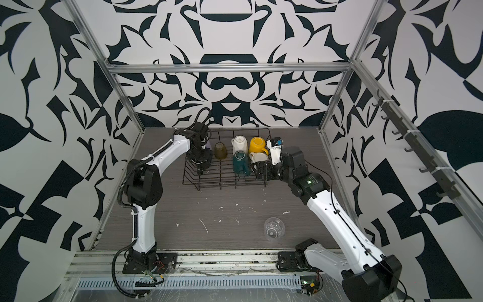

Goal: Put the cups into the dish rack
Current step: 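Lower the black mug upside down into the rack with the left gripper, then open the left gripper to release the black mug in the rack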

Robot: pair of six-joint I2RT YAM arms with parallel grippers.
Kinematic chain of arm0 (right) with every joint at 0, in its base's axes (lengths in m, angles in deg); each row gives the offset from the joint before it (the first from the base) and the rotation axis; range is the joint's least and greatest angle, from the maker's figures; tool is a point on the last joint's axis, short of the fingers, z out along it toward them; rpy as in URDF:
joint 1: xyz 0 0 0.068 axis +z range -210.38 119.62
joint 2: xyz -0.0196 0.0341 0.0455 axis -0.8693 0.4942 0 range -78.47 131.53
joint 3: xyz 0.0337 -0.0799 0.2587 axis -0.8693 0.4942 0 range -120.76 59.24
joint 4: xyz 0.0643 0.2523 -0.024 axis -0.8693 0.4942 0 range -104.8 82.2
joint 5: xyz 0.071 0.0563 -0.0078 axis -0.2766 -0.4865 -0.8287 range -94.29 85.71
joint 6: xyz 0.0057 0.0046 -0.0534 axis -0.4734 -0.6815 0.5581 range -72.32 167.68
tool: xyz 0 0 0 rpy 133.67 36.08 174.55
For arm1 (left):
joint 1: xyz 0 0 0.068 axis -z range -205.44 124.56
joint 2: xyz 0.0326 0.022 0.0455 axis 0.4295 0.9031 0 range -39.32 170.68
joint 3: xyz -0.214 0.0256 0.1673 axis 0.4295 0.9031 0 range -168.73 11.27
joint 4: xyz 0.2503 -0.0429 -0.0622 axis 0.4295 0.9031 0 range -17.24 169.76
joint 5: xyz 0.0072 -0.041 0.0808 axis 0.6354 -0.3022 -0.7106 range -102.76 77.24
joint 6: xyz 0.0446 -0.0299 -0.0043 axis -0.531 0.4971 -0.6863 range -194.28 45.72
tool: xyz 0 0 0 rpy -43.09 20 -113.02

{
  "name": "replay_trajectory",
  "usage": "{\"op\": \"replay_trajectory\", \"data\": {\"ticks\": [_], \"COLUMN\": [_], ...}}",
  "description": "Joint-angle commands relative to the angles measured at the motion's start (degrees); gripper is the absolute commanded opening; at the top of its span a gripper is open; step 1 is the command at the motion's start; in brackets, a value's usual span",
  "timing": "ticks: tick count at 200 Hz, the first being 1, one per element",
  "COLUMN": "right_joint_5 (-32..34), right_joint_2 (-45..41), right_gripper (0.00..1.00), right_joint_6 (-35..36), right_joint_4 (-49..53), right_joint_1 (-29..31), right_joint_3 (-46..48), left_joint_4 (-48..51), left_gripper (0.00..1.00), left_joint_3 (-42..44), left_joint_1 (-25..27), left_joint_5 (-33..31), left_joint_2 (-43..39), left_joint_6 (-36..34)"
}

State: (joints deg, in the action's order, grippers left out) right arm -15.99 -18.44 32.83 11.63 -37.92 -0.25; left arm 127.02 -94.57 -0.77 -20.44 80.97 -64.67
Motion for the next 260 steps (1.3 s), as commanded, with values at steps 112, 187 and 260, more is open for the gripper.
{"op": "replay_trajectory", "data": {"ticks": [112, 187, 260], "right_joint_5": [0.32, 0.41, 0.10], "right_joint_2": [-1.46, -1.68, -1.49], "right_gripper": [0.98, 0.98, 0.98], "right_joint_6": [0.51, 0.44, 0.61], "right_joint_4": [-0.52, -0.43, -0.55], "right_joint_1": [-0.22, -0.23, -0.27], "right_joint_3": [0.09, 0.16, 0.34], "left_joint_4": [3.79, 3.12, 3.81], "left_gripper": [0.41, 0.40, 0.38], "left_joint_3": [2.30, 3.48, 7.37], "left_joint_1": [2.11, 2.13, 2.67], "left_joint_5": [-0.66, 2.11, 4.74], "left_joint_2": [-8.66, -13.37, -12.92], "left_joint_6": [0.96, -0.11, 0.04]}}
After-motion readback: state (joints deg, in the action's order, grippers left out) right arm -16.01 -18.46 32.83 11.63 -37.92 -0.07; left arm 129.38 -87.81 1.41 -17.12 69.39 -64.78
